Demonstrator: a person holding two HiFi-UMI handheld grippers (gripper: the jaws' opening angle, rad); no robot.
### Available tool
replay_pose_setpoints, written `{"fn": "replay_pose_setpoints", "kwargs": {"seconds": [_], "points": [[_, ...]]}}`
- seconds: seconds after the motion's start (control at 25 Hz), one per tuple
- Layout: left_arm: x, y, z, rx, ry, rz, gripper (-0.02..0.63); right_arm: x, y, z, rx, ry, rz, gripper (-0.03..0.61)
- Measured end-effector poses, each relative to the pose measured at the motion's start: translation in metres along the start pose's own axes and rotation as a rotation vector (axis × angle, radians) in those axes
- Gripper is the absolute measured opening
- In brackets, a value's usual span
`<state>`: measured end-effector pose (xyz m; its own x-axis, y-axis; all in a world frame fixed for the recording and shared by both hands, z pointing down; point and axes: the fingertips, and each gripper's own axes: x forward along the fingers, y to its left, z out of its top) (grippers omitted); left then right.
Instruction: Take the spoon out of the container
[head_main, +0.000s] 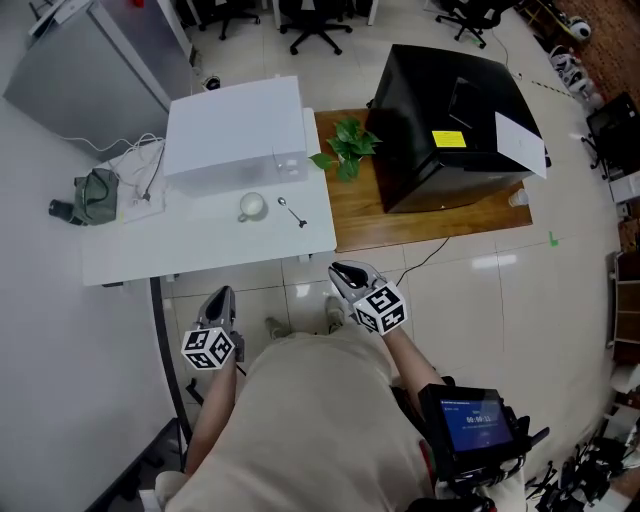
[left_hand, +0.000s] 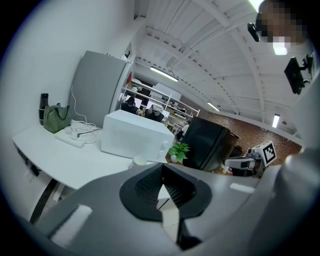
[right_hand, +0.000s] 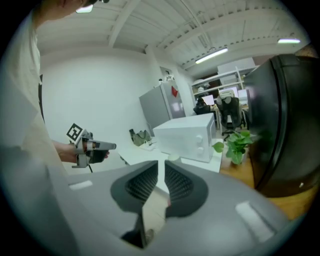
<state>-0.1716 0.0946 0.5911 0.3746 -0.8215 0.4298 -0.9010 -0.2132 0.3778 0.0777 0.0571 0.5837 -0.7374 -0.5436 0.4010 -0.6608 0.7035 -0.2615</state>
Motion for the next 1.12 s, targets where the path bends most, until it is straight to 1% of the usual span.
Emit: {"fn": "replay_pose_setpoints", "kwargs": {"seconds": [0.08, 0.24, 0.44, 0.6, 0.84, 1.12], "points": [[-0.001, 0.009, -0.002, -0.012, 0.005, 0.001, -0.011, 0.006, 0.001, 0.0, -0.015, 0.017, -0.01, 0.043], [0.0, 0.018, -0.006, -0.004, 0.026, -0.021, -0.011, 0.024, 0.004, 0.004, -0.023, 0.03, -0.025, 0.043], [0.006, 0.015, -0.007, -0.006, 0.038, -0.04, -0.011, 0.041, 0.01, 0.002, -0.04, 0.063, -0.014, 0.043], [0.011, 0.013, -0.003, 0.01, 0.04, -0.054, -0.011, 0.05, 0.014, 0.008, -0.062, 0.063, -0.009, 0.043], [0.015, 0.013, -0.003, 0.018, 0.046, -0.052, -0.011, 0.054, 0.011, 0.004, -0.063, 0.076, -0.004, 0.043], [0.016, 0.003, -0.012, 0.037, 0.067, -0.066, -0.011, 0.049, 0.003, -0.006, -0.049, 0.088, -0.025, 0.041]]}}
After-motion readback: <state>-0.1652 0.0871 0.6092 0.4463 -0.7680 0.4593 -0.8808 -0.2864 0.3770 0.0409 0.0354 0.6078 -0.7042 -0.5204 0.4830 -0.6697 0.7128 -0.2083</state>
